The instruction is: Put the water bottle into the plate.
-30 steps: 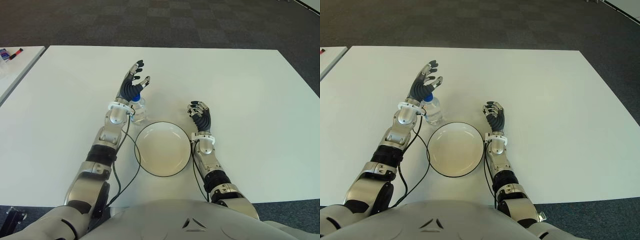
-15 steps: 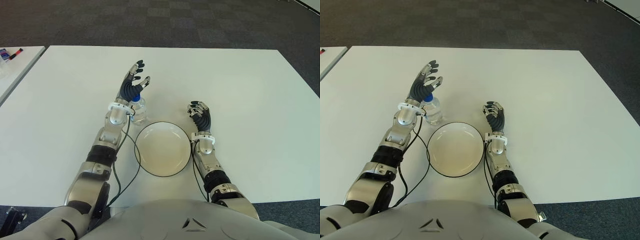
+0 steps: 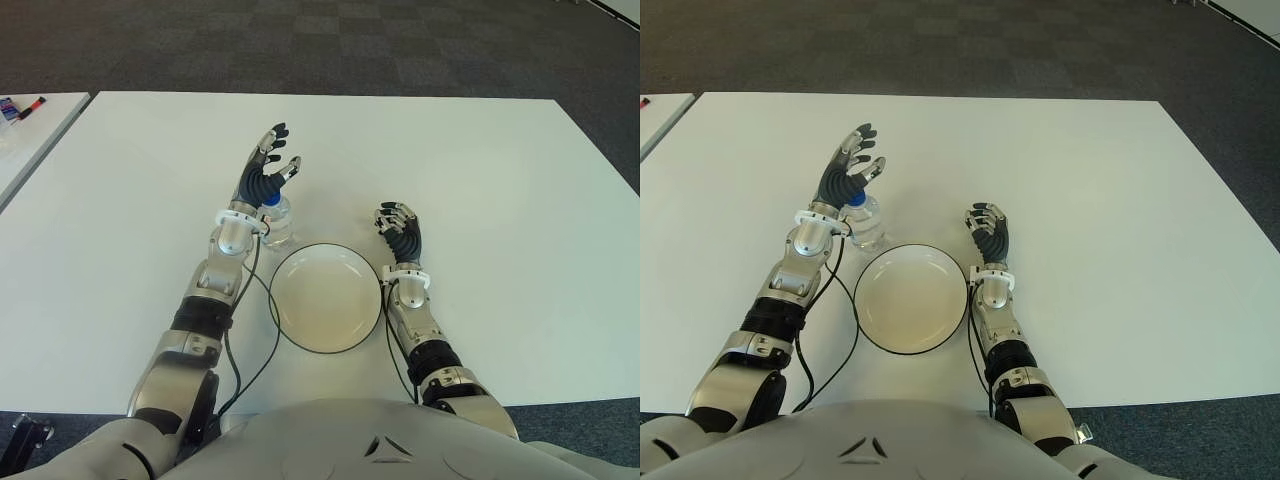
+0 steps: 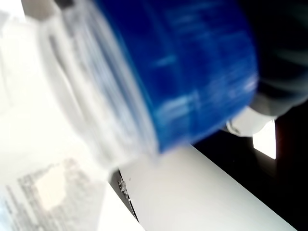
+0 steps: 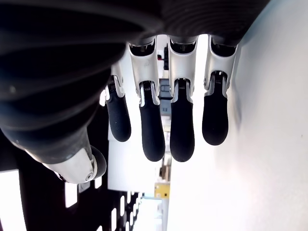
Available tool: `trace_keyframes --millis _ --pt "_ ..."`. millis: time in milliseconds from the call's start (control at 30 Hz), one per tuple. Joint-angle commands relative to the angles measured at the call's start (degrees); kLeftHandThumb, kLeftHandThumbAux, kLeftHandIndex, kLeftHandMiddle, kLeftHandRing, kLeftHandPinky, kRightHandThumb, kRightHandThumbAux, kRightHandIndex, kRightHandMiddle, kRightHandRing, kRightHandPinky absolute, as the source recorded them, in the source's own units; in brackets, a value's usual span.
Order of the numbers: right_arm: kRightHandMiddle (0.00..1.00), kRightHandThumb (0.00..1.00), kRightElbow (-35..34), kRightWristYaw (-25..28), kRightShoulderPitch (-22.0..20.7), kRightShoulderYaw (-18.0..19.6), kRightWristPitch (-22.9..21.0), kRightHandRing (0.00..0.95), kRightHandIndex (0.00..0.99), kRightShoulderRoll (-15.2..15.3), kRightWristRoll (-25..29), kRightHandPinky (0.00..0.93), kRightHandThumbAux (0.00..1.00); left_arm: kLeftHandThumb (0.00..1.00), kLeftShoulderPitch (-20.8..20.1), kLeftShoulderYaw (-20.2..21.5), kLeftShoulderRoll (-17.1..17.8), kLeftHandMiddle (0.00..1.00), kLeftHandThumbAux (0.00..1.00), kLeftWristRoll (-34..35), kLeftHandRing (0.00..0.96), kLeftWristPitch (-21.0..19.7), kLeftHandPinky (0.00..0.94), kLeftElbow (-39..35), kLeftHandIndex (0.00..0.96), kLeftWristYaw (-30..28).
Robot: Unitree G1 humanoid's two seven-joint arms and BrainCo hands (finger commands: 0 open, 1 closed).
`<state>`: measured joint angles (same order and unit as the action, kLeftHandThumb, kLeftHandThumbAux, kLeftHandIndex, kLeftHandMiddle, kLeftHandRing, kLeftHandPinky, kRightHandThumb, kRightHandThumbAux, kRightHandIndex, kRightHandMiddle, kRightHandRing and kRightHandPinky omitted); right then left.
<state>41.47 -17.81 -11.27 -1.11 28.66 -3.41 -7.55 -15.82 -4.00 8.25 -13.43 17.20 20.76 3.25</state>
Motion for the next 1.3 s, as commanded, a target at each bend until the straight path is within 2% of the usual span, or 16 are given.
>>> trace_keyframes --millis 33,667,1033,1300 --pt "0.487 0.941 1.6 0.5 0.9 0.3 -1.0 0.516 0.358 -0.6 0.4 0.542 0.669 0.438 2.9 -0.8 -0.1 0.135 0.572 0.0 0.146 0.0 0.195 -2.3 0.038 -0.6" --pt "0.490 0.942 2.5 0.9 0.4 0.6 -1.0 0.518 0.356 -0.5 0.6 0.544 0.668 0.406 12.0 -1.8 -1.1 0.127 0.554 -1.2 0.141 0.9 0.217 -16.1 0.054 1.0" --pt "0.491 0.942 3.1 0.9 0.0 0.7 -0.8 0.520 0.355 -0.5 0.6 0.539 0.669 0.403 14.5 -1.6 -2.2 0.117 0.550 -1.8 0.152 -0.9 0.242 -18.9 0.060 1.2" --pt "0.491 0.942 3.4 1.0 -0.1 0.7 -0.5 0.520 0.355 -0.4 0.5 0.544 0.669 0.378 15.2 -1.7 -2.4 0.103 0.539 -1.9 0.139 -1.8 0.215 -19.6 0.057 0.9"
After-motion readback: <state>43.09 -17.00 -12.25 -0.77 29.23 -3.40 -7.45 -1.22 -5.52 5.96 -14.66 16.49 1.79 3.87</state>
